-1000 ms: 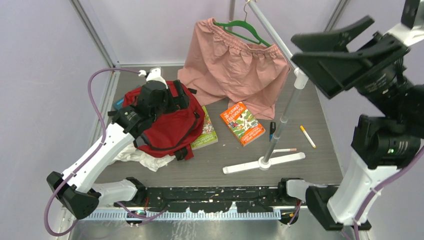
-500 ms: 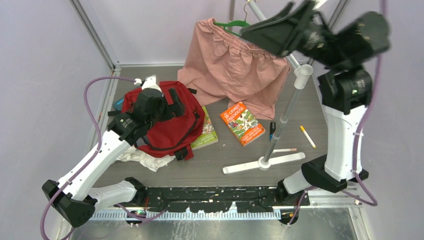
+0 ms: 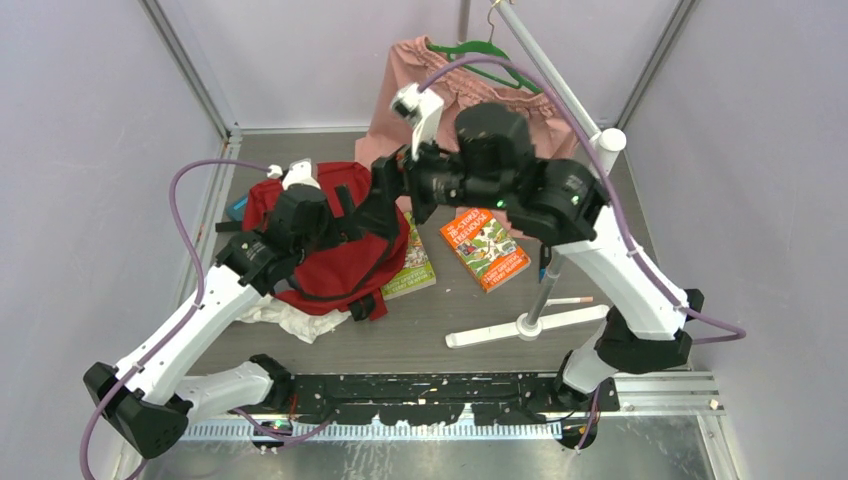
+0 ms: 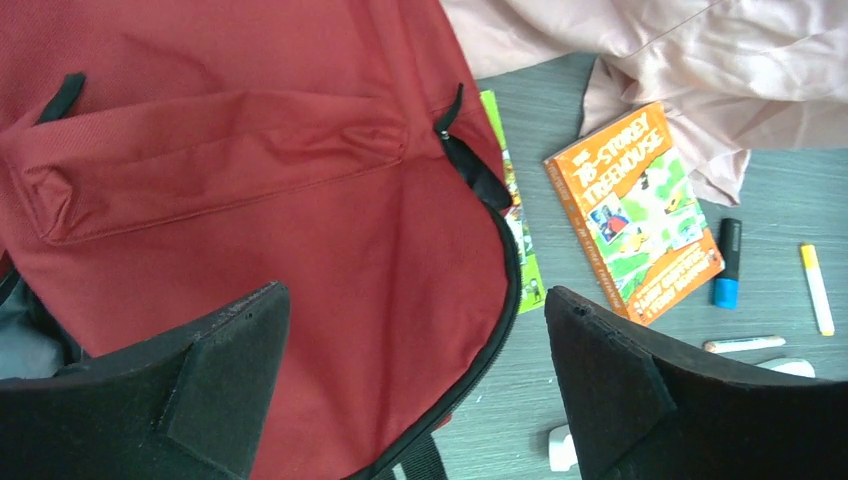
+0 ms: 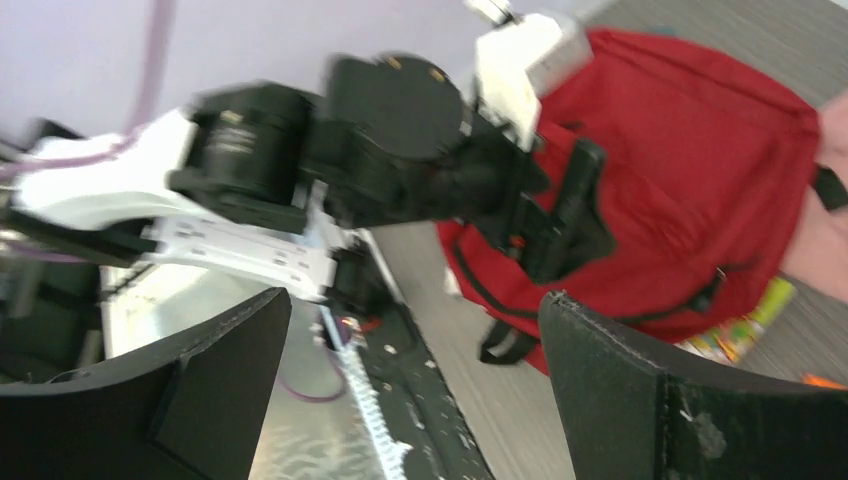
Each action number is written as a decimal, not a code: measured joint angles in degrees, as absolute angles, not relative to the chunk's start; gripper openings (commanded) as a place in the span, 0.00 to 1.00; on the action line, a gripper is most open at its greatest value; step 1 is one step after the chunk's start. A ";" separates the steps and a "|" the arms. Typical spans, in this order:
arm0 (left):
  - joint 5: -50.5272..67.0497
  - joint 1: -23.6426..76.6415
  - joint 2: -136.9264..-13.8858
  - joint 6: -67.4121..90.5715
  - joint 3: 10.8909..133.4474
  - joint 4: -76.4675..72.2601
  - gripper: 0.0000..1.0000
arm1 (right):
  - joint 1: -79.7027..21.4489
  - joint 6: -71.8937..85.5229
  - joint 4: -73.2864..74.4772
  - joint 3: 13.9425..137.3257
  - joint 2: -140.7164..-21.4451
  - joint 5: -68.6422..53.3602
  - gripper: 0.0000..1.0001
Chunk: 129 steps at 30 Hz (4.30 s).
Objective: Pack the student bag
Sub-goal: Move the distractor to the center of the board.
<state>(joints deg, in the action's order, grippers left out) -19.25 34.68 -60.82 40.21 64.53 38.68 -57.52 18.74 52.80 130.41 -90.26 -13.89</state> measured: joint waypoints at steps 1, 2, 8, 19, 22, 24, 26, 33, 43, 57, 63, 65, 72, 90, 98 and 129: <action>-19.49 34.59 -60.45 40.21 63.90 38.87 0.99 | -58.61 17.91 52.86 128.38 -89.86 -11.03 1.00; -19.55 34.48 -60.16 40.21 63.44 39.11 0.99 | -59.94 17.02 52.51 125.36 -89.12 -7.60 1.00; -20.45 33.08 -57.19 40.51 59.02 40.97 1.00 | -64.53 15.18 50.15 105.30 -82.17 8.75 1.00; -20.32 30.63 -53.58 41.67 55.31 42.37 1.00 | -64.77 19.70 46.94 75.46 -66.81 21.98 1.00; -19.77 30.61 -53.58 41.95 55.16 42.28 1.00 | -64.66 20.56 47.48 70.59 -64.97 25.04 1.00; -19.29 30.61 -53.60 42.17 54.96 42.26 0.99 | -63.88 20.73 47.99 68.40 -63.81 26.72 1.00; -18.74 30.61 -53.67 42.65 54.89 42.26 0.99 | -61.89 20.67 48.88 66.61 -62.26 28.01 1.00; -17.19 30.61 -53.71 43.53 54.48 41.80 0.99 | -49.45 18.48 49.23 61.87 -54.72 30.26 1.00; -16.38 30.61 -54.89 43.57 54.17 41.43 0.99 | -42.19 19.07 49.63 61.41 -59.18 42.59 1.00; -17.39 30.61 -54.02 42.68 54.30 41.45 1.00 | -30.39 13.21 42.92 59.48 -56.95 53.41 1.00; -16.91 30.61 -54.68 42.59 55.33 41.45 1.00 | -28.77 11.09 40.42 61.47 -60.14 50.26 1.00; -16.86 30.61 -54.65 42.59 55.33 41.45 1.00 | -28.75 11.11 41.15 63.00 -61.30 44.82 1.00; -16.84 30.61 -54.65 42.61 55.33 41.45 1.00 | -32.53 14.15 42.70 62.24 -59.79 17.61 1.00; -16.86 30.55 -55.11 42.41 55.33 41.45 1.00 | -39.62 33.34 29.30 30.20 -31.18 -1.96 0.97; -16.82 30.55 -55.11 41.85 55.33 41.45 1.00 | -33.93 35.53 29.28 28.25 -29.45 -2.15 0.97; -16.43 30.35 -54.98 41.76 55.33 40.93 0.99 | -31.38 38.26 35.18 28.10 -2.02 15.51 1.00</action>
<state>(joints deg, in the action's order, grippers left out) -16.43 30.35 -54.98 41.76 55.33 40.93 -31.38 38.26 35.18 28.10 -2.02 15.51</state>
